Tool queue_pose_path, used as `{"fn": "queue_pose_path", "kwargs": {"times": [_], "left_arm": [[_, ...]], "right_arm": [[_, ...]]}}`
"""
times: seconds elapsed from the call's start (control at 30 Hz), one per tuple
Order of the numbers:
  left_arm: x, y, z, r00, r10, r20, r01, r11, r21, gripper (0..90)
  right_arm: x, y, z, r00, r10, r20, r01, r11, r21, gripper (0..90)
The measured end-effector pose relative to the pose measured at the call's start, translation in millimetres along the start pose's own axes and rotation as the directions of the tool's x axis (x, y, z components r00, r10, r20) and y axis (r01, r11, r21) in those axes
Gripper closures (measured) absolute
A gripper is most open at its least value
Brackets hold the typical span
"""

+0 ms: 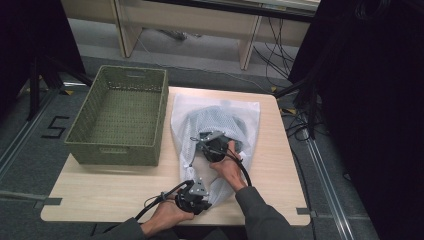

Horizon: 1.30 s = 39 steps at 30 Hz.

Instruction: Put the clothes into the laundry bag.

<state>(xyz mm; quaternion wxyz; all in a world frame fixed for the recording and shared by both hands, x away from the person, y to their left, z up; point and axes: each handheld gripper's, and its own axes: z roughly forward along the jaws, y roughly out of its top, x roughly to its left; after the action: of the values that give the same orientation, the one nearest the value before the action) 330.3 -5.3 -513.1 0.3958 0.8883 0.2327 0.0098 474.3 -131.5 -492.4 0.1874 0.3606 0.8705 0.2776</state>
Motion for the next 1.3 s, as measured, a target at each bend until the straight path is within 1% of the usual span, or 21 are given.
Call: {"fn": "queue_pose_path", "kwargs": {"times": [0.07,0.1,0.13,0.23,0.27,0.33,0.53,0.57,0.6,0.73,0.8,0.83,0.93,0.97,1.03,1.07,1.1,1.13,1.17,1.27,1.3], "left_arm": [[0.3,0.4,0.8,0.9999,0.002,0.010,-0.002,0.9999,-0.011,88.5],[-0.5,0.3,1.4,0.9996,-0.025,0.011,0.025,0.9996,-0.012,88.4],[2.1,1.4,0.8,0.9998,0.000,0.021,0.000,1.0000,-0.006,88.2],[2.1,1.6,0.6,0.9996,-0.010,0.025,0.010,0.9999,-0.008,86.2],[2.1,1.6,0.6,0.9996,-0.010,0.025,0.010,0.9999,-0.008,84.8],[-0.2,1.5,0.9,0.9989,-0.030,0.037,0.030,0.9995,-0.008,80.6],[-0.3,9.1,-8.4,0.9997,-0.011,0.023,0.013,0.9989,-0.046,63.0],[-0.3,9.1,-8.4,0.9997,-0.011,0.023,0.013,0.9989,-0.046,60.0],[0.9,12.1,-15.8,0.9999,-0.004,0.010,0.004,0.9984,-0.056,58.0],[5.5,13.7,-33.9,0.9999,-0.005,-0.015,0.003,0.9967,-0.082,51.8],[11.3,11.4,-53.2,0.9984,0.017,-0.053,-0.022,0.9959,-0.088,47.6],[11.3,11.4,-53.2,0.9984,0.017,-0.053,-0.022,0.9959,-0.088,47.0],[19.4,4.4,-79.0,0.9895,0.047,-0.137,-0.059,0.9948,-0.082,43.4],[21.2,2.2,-83.3,0.9881,0.026,-0.151,-0.040,0.9952,-0.089,42.3],[24.2,0.5,-87.3,0.9857,0.034,-0.165,-0.048,0.9957,-0.079,40.4],[30.5,-5.2,-95.0,0.9833,-0.001,-0.182,-0.014,0.9965,-0.082,39.5],[30.5,-5.2,-95.0,0.9833,-0.001,-0.182,-0.014,0.9965,-0.082,38.8],[34.9,-9.6,-100.7,0.9783,-0.019,-0.206,0.002,0.9968,-0.080,38.1],[36.3,-11.4,-103.4,0.9773,-0.025,-0.210,0.008,0.9965,-0.084,37.8],[37.9,-14.3,-108.1,0.9760,-0.036,-0.215,0.016,0.9953,-0.095,37.0],[38.5,-15.3,-110.7,0.9752,-0.035,-0.218,0.014,0.9951,-0.098,36.3]], "right_arm": [[-0.2,1.1,2.6,1.0000,-0.001,0.006,0.001,1.000,-0.015,86.9],[0.0,3.1,-2.2,0.9996,-0.013,-0.027,0.013,1.000,0.006,83.6],[2.9,3.8,-4.0,0.9985,-0.012,-0.054,0.011,1.000,-0.022,81.4],[5.4,7.8,-25.6,0.9976,-0.005,-0.068,0.001,0.998,-0.064,73.7],[4.6,8.6,-34.9,0.9951,0.002,-0.099,-0.009,0.998,-0.068,71.1],[-1.1,8.7,-49.8,0.9940,-0.041,-0.101,0.030,0.993,-0.110,64.8],[-22.8,4.6,-84.2,0.9977,0.047,-0.049,-0.055,0.979,-0.194,52.3],[-22.8,4.6,-84.2,0.9977,0.047,-0.049,-0.055,0.979,-0.194,52.3],[-33.0,2.5,-87.4,0.9985,0.054,-0.007,-0.054,0.972,-0.230,48.5],[-42.7,-0.3,-90.2,0.9965,0.077,0.032,-0.067,0.970,-0.234,45.2],[-48.5,-1.5,-92.3,0.9953,0.075,0.061,-0.060,0.974,-0.216,43.8],[-49.4,-1.6,-91.8,0.9948,0.073,0.070,-0.055,0.972,-0.228,44.1],[-50.3,-1.0,-91.7,0.9938,0.074,0.083,-0.054,0.974,-0.218,43.7],[-50.1,-1.2,-90.8,0.9932,0.073,0.090,-0.052,0.974,-0.222,43.4],[-50.0,-1.4,-91.9,0.9945,0.066,0.082,-0.049,0.980,-0.192,43.2],[-49.8,-1.4,-89.0,0.9933,0.051,0.104,-0.031,0.983,-0.182,43.1],[-49.8,-1.4,-89.0,0.9933,0.051,0.104,-0.031,0.983,-0.182,43.1],[-53.0,-1.1,-82.9,0.9895,0.035,0.141,-0.008,0.982,-0.190,43.4],[-53.9,-0.4,-81.8,0.9905,0.044,0.130,-0.022,0.986,-0.167,44.1],[-54.4,1.5,-74.6,0.9883,0.045,0.146,-0.019,0.984,-0.176,46.5],[-55.6,4.8,-68.1,0.9856,0.008,0.169,0.020,0.986,-0.166,51.7]]}}
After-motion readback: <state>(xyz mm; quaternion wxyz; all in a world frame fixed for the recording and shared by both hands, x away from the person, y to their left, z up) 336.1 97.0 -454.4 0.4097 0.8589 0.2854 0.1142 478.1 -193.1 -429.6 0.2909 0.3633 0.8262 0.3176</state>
